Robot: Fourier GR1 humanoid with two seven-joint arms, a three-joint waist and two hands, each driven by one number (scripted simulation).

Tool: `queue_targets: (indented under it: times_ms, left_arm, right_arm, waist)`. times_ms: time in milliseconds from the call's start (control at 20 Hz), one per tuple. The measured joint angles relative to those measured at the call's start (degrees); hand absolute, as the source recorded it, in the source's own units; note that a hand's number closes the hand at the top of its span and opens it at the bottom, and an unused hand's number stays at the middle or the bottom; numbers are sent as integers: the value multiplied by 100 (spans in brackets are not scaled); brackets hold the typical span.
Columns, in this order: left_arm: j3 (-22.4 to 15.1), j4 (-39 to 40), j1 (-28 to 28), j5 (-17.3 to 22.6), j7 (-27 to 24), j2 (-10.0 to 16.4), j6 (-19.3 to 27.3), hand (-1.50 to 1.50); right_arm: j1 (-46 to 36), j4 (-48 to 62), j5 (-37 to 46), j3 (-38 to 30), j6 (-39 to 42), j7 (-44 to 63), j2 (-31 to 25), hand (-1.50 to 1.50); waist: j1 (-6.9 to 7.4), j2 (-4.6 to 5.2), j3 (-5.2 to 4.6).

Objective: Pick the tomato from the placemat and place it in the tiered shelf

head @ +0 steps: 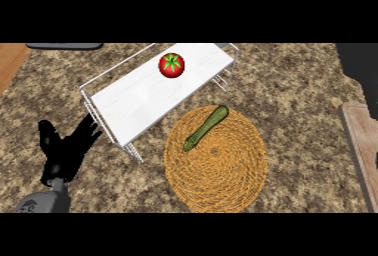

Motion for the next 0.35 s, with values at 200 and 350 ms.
queue_targets:
  times_ms: [200,350]
  left_arm:
    - [-50,-141,95,-7,-6,-44,-6,0]
    - [-62,-134,43,-9,57,-52,-9,0]
  right_arm:
    - [189,206,-184,-212,400,-76,-548,-150]
    - [314,381,-261,-288,834,-227,-903,-150]
  waist:
    - [37,10,3]
    - [74,34,5]
